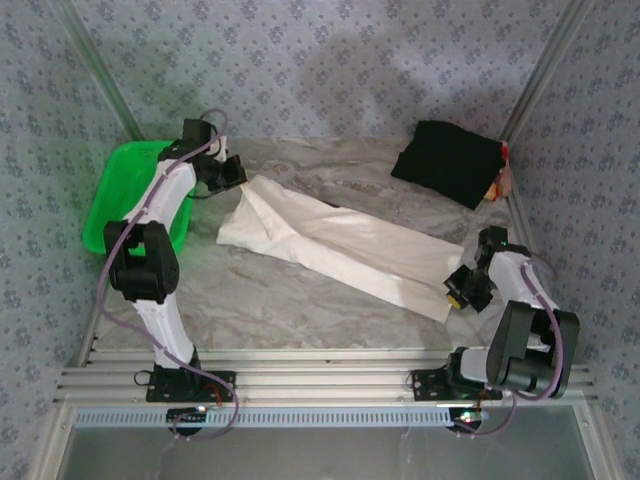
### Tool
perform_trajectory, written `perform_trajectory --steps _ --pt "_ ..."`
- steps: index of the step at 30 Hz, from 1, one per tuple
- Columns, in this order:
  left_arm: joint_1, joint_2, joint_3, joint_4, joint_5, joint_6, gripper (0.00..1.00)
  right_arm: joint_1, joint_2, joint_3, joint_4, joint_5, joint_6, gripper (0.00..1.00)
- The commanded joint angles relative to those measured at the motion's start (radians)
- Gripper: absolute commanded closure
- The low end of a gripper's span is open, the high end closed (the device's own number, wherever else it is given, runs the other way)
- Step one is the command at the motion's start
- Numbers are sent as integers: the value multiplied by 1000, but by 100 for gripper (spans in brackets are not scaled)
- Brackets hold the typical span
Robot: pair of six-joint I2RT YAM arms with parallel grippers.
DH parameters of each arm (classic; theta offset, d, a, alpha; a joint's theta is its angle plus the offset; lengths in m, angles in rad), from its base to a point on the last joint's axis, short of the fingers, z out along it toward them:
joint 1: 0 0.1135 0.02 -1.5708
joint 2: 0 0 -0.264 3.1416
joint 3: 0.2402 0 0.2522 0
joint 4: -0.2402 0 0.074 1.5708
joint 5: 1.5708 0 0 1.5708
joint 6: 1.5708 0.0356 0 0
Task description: Fold and stack the t-shirts
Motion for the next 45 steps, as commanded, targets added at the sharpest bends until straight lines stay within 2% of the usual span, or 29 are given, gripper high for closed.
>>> perform_trajectory --steps 1,15,21,29,32,33,34,35,37,38,39,42,44,45 --pt "-13 43 83 -58 18 52 100 -9 28 38 7 0 -28 100" --pt "-43 188 230 -117 5 81 100 -24 112 70 26 13 -75 100" --pt "-59 259 360 -164 8 88 100 -33 146 82 38 12 -95 100" --pt "-70 324 412 -171 14 71 100 -36 196 102 57 15 -112 100" --pt "-72 344 421 -160 13 59 100 -36 216 107 73 21 -119 95" --pt "-73 351 425 -151 25 47 98 -37 220 107 77 20 -118 93" --pt "-75 360 433 -144 36 35 92 -38 226 111 80 19 -108 87" --pt "-77 367 438 -138 47 23 81 -41 228 115 82 19 -108 79" --pt "-79 375 444 -124 73 -14 60 -50 220 136 83 7 -111 71" --pt "-78 372 445 -121 81 -35 49 -52 202 151 80 8 -112 64" --pt "-80 361 445 -122 82 -49 42 -53 183 166 80 3 -116 57" --pt "-80 278 391 -124 104 -93 33 -54 95 212 76 -45 -145 48" --pt "-82 174 255 -66 126 -153 29 -45 25 237 66 -120 -162 37" --pt "-84 117 159 -23 146 -191 27 -31 -30 241 72 -166 -176 27"
